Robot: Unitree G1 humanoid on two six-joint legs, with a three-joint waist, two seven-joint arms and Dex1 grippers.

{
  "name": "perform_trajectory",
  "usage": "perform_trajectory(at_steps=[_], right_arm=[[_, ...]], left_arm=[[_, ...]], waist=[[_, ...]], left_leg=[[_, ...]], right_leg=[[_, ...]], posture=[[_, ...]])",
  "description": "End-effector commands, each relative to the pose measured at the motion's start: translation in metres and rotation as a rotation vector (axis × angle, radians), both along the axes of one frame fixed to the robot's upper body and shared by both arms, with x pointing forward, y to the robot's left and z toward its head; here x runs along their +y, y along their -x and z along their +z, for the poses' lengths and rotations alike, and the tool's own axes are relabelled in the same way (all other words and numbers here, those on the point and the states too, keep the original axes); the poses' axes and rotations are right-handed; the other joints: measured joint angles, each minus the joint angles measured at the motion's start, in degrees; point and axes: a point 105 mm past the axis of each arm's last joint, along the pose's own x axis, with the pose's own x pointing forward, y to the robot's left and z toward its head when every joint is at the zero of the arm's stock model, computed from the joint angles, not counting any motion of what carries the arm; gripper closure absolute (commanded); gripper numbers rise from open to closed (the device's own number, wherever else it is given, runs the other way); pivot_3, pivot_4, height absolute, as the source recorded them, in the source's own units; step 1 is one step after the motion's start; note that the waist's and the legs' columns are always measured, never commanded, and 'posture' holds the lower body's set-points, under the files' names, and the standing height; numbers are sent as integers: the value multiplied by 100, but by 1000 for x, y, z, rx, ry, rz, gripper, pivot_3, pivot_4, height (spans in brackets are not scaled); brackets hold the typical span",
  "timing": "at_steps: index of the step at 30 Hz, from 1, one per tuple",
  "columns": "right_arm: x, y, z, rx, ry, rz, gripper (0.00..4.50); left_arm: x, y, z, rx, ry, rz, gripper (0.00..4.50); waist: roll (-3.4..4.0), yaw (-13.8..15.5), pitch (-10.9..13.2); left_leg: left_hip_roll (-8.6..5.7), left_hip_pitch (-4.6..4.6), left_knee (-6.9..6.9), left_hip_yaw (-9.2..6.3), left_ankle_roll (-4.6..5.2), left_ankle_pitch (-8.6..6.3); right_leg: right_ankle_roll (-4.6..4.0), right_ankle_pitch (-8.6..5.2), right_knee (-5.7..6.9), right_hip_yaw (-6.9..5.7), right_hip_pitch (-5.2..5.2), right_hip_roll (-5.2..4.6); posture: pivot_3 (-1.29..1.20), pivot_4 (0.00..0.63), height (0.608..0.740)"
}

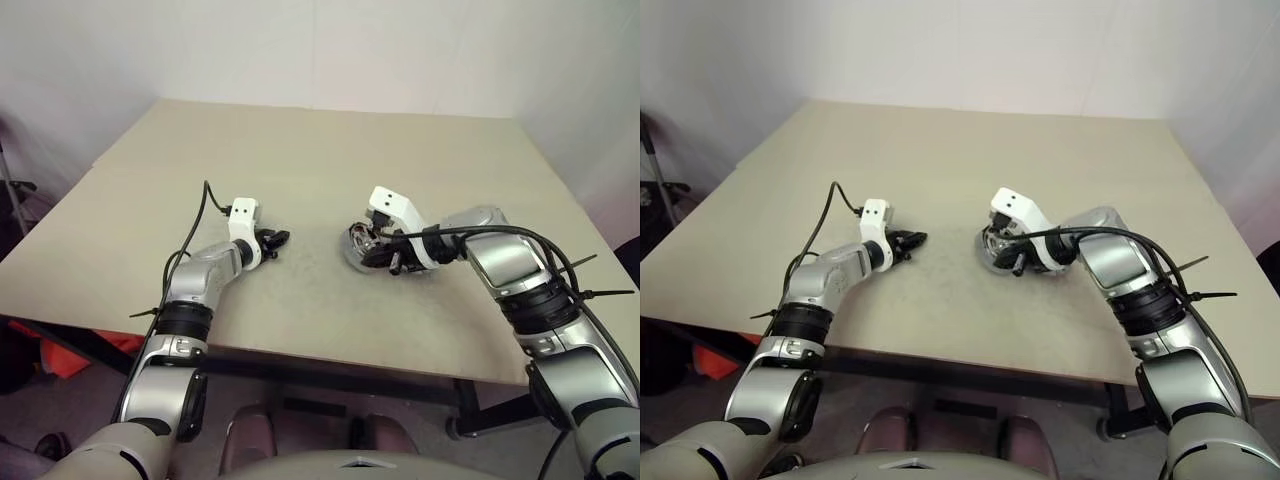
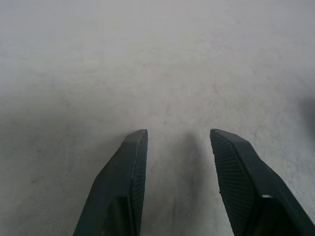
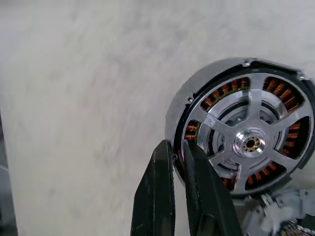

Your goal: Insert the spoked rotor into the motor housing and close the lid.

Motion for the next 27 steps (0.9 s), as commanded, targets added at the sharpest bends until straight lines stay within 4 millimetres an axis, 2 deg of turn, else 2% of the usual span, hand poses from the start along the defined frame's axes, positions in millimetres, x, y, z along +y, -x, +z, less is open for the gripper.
perform_trajectory(at_steps=[1, 12, 19, 24, 27], right_arm=[[7, -7, 21, -26, -68, -52, 4341], [27, -6, 15, 91, -132, -165, 4341], [28, -11, 7, 94, -128, -205, 4341], [32, -5, -2, 118, -124, -188, 4341], [33, -2, -5, 125, -126, -175, 3484]], left_arm=[[4, -2, 9, -32, -15, 7, 2334], [7, -4, 10, -33, -20, 17, 2334], [8, -5, 11, -37, -20, 21, 2334], [14, -8, 15, -46, -22, 38, 2334], [17, -9, 16, -50, -23, 46, 2334]], waist=[[0, 2, 0], [0, 5, 0], [1, 7, 0], [1, 5, 0], [0, 6, 0]], left_leg=[[0, 0, -2, 0, -2, 1], [-3, 14, -38, 0, -57, 34], [-6, 22, -62, 0, -73, 44], [-6, 26, -68, 0, -80, 48], [-6, 28, -71, 0, -84, 51]], right_leg=[[0, 0, -1, 0, 0, 0], [0, 0, -3, -1, -1, 0], [0, 0, -7, -1, -1, 0], [0, 0, -7, -1, 0, 0], [0, 0, -6, -1, 0, 1]], posture=[[0, 0, 740], [0, 0, 740], [0, 0, 740], [0, 0, 740], [0, 0, 740]])
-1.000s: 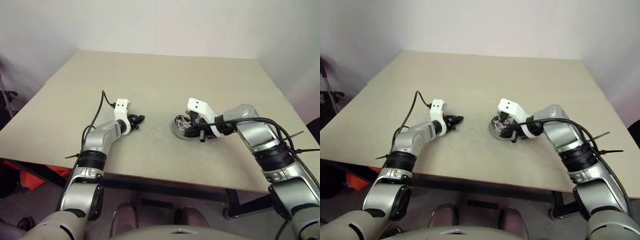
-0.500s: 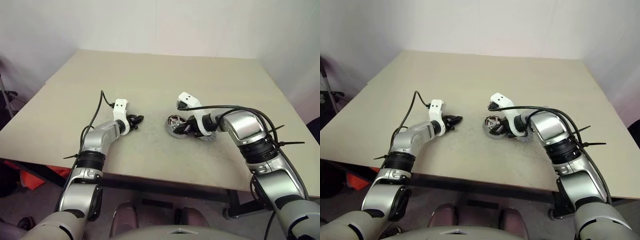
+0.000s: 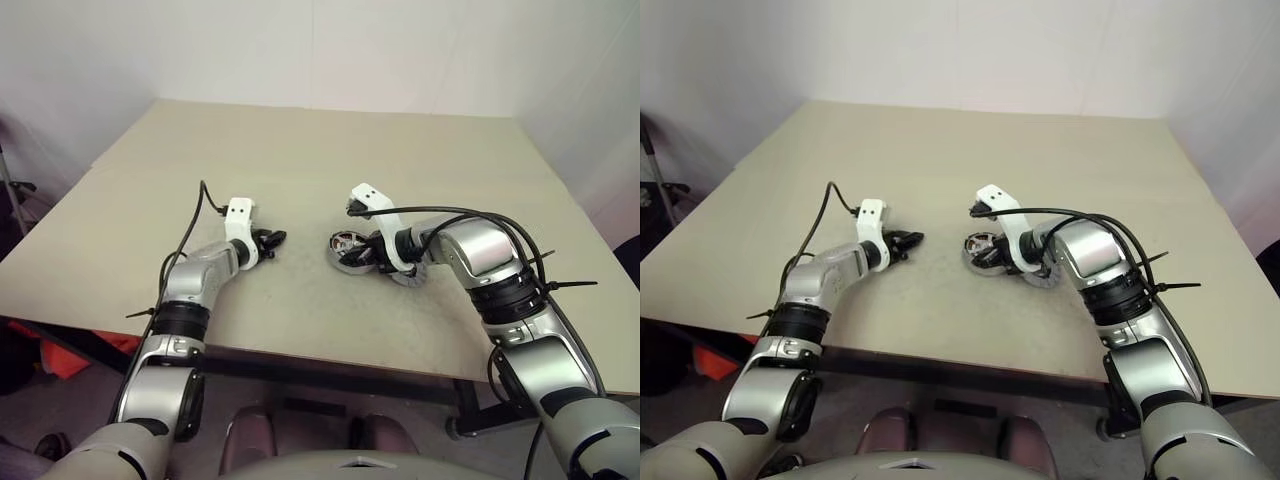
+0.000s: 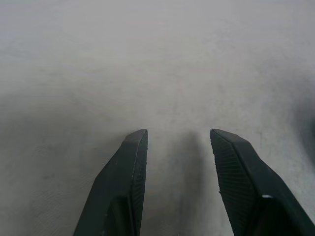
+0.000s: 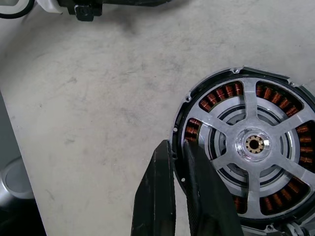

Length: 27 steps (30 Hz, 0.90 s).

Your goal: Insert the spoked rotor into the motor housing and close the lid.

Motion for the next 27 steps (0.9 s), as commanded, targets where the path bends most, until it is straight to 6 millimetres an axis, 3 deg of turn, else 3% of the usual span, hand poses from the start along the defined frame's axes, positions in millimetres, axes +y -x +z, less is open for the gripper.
perform_trajectory(at_steps=[1, 7, 12, 17, 22, 27], right_arm=[[4, 1, 5, -32, -13, 21, 3146], [7, 5, 22, -82, -38, 52, 1044], [8, 1, 42, -131, -94, 16, 1044], [-6, -18, 58, -214, -191, -153, 1044], [-44, -35, 70, -407, -207, -345, 1044], [-86, -21, 62, -425, -210, -477, 1044]], left_arm=[[11, -9, 16, -56, -11, 29, 2334], [16, -13, 18, -58, -13, 42, 2334], [13, -13, 17, -57, -10, 32, 2334], [7, -13, 17, -61, 2, 17, 2334], [6, -14, 17, -62, 6, 13, 2334], [6, -19, 28, -112, 22, 2, 2334]], waist=[[0, 1, 0], [0, 18, 0], [0, 20, 0], [0, 30, 0], [-2, 87, -1], [-1, 163, -1]], left_leg=[[0, 0, -1, 0, 0, 0], [-1, -3, -4, -1, -1, 0], [-1, -3, -5, -1, -1, 1], [-2, -2, -5, -1, -6, 4], [-3, -5, -5, -1, -6, 4], [-3, -6, -11, 0, -6, 4]], right_leg=[[0, 0, 0, 0, 0, 0], [0, 0, -7, -2, 0, 0], [0, 0, -7, -2, 0, 0], [0, 0, -5, -1, 0, -1], [0, 0, -9, -2, 1, -2], [2, 0, -14, -3, 0, -1]], posture=[[0, 0, 740], [0, 0, 740], [0, 0, 740], [0, 0, 740], [0, 0, 740], [0, 0, 740]])
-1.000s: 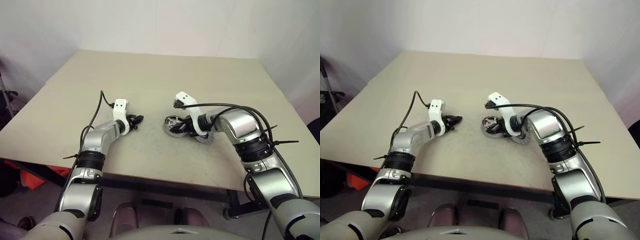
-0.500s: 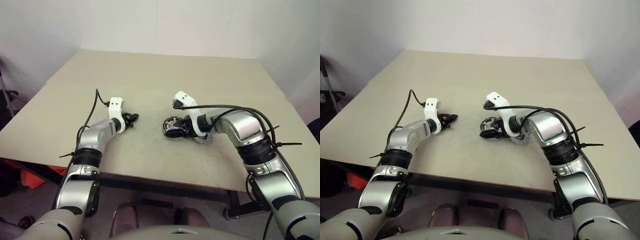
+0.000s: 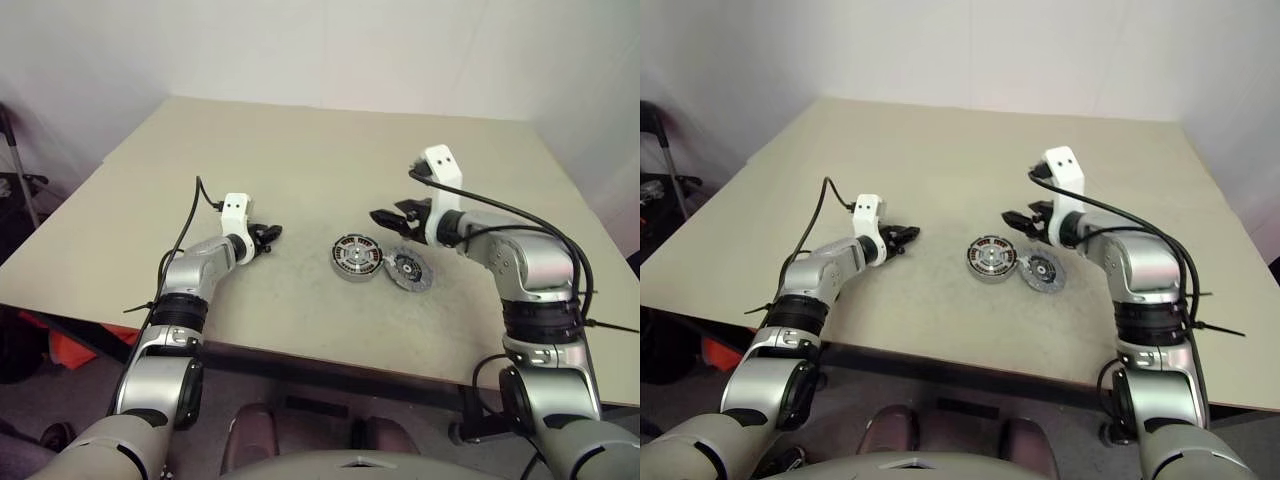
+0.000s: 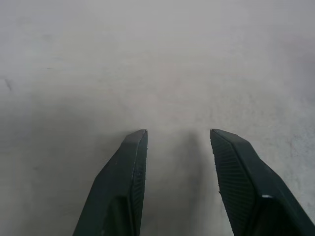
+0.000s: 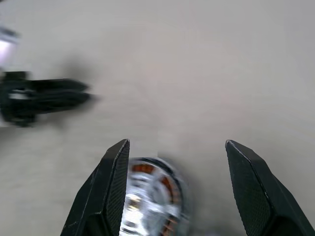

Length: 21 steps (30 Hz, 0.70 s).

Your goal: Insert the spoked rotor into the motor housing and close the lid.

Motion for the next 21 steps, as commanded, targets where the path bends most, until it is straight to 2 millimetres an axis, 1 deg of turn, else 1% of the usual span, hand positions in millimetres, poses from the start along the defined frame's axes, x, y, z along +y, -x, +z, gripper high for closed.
perform_trajectory(at_steps=[1, 4, 8, 10, 12, 15, 19, 21], right_arm=[[-28, 17, 21, -76, -62, -81, 1044], [-48, 42, 20, -59, -82, -137, 1044], [-66, 69, 11, -1, -94, -201, 1044], [-73, 81, 0, 56, -117, -238, 1044], [-76, 92, -14, 112, -128, -265, 1044], [-77, 97, -25, 138, -122, -309, 1044], [-73, 97, -28, 142, -134, -318, 1044], [-76, 96, -29, 142, -122, -323, 1044]], left_arm=[[2, -11, 27, -98, 12, -9, 2334], [3, -15, 28, -101, 6, -17, 2334], [-1, -16, 26, -95, 1, -40, 2334], [-5, -15, 24, -90, -1, -55, 2334], [-9, -15, 22, -86, -3, -70, 2334], [-12, -14, 22, -84, -5, -82, 2334], [-12, -14, 23, -89, -7, -94, 2334], [-11, -13, 26, -102, 0, -103, 2334]], waist=[[0, 12, 0], [0, 46, 0], [3, 46, -2], [4, 48, -2], [5, 55, -3], [8, 43, -5], [11, 33, -6], [12, 38, -7]], left_leg=[[0, 0, -1, 0, 0, 0], [-2, 0, -3, 0, 1, 0], [-2, 13, -5, 0, 1, 0], [-2, 25, -8, 0, 0, 1], [-2, 33, -9, 0, -1, 1], [-3, 37, -11, 0, -3, 2], [-3, 40, -12, 0, -9, 6], [-4, 40, -14, 0, -9, 6]], right_leg=[[0, 0, 0, 0, 0, 0], [2, 0, -3, 1, 0, 0], [4, -1, -3, 2, 7, 0], [5, -2, -2, 4, 15, 0], [10, -5, -2, 4, 21, 0], [39, -22, -3, 5, 26, -1], [39, -22, 0, 5, 26, -1], [40, -23, -1, 5, 26, -2]], posture=[[0, 0, 740], [0, 0, 740], [0, 0, 740], [0, 0, 740], [0, 0, 740], [0, 0, 740], [0, 0, 740], [0, 0, 740]])
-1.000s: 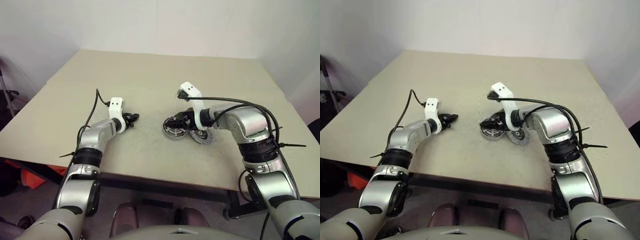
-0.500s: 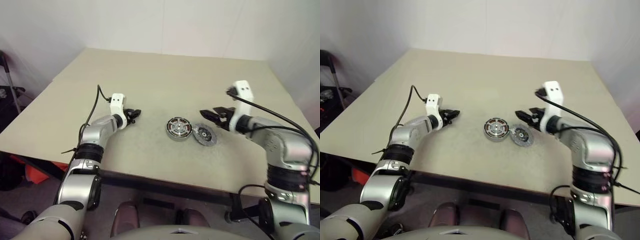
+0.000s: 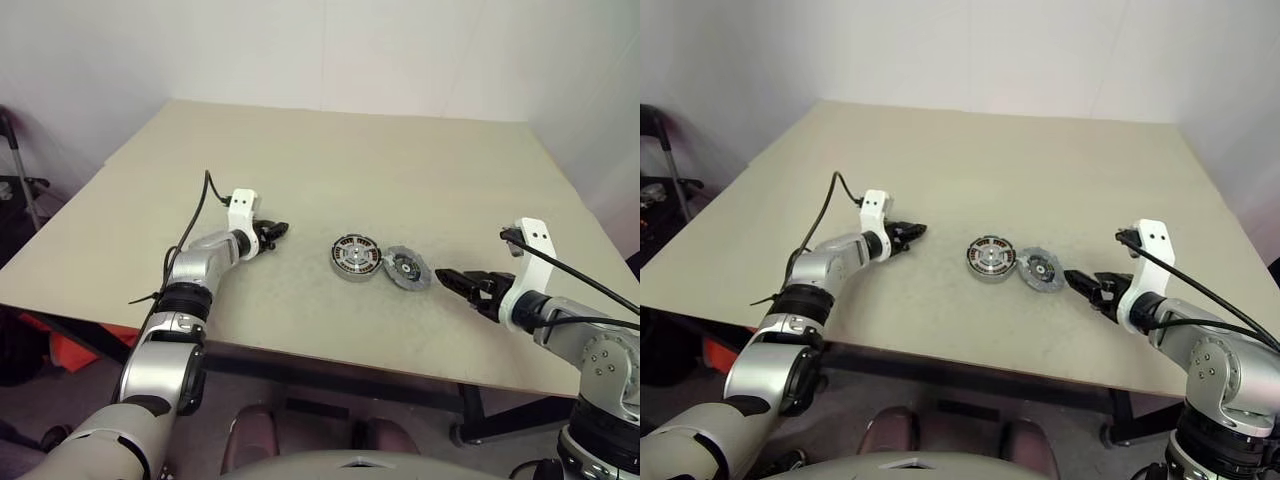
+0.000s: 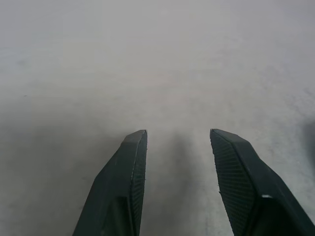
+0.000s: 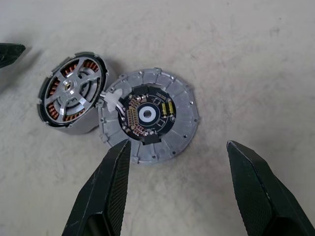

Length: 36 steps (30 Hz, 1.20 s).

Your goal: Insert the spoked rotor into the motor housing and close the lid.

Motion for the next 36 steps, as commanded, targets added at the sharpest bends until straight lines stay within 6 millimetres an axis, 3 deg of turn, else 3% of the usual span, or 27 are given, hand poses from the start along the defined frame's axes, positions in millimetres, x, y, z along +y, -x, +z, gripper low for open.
perform_trajectory(at_steps=[1, 10, 14, 18, 23, 28, 36], right_arm=[[0, -2, 11, -53, 28, 4, 1044], [-2, 11, 4, 32, -143, -50, 1044], [10, 19, -3, 33, -239, -36, 1044], [25, 23, -4, 27, -297, 2, 123], [38, 20, -18, 80, -370, -29, 30], [36, 16, -30, 140, -401, -89, 30], [47, 2, -36, 177, -452, -113, 30]], left_arm=[[0, -6, 25, -88, 8, -27, 2334], [-2, -2, 21, -80, 7, -57, 2334], [-4, -1, 19, -74, 8, -60, 2334], [-6, -1, 18, -68, 9, -63, 2334], [-4, -1, 16, -61, 3, -55, 2334], [0, -1, 17, -61, -3, -42, 2334], [4, 0, 15, -59, -12, -32, 2334]], waist=[[0, 5, 0], [1, 13, -1], [5, 14, -3], [11, 13, -7], [14, 9, -8], [15, 9, -9], [15, -56, -10]], left_leg=[[-1, 0, -1, 0, 0, 0], [-2, -2, -6, 0, 0, 0], [-2, 0, -8, 0, 0, 0], [-3, 0, -10, 0, 0, 0], [-3, 5, -17, 0, -12, 7], [-6, 4, -20, 0, -14, 8], [-6, 17, -41, 0, -26, 15]], right_leg=[[0, 0, -1, 0, 0, -1], [-9, 5, -3, -1, 0, -2], [-7, 4, -3, -1, 0, -2], [-6, 4, -3, -1, -1, -4], [5, -3, -3, -1, 0, -4], [7, -5, -6, -1, 0, -7], [8, -5, -8, -2, -1, -5]], posture=[[0, 0, 740], [0, 0, 740], [0, 0, 740], [0, 0, 740], [0, 0, 740], [0, 0, 740], [0, 0, 740]])
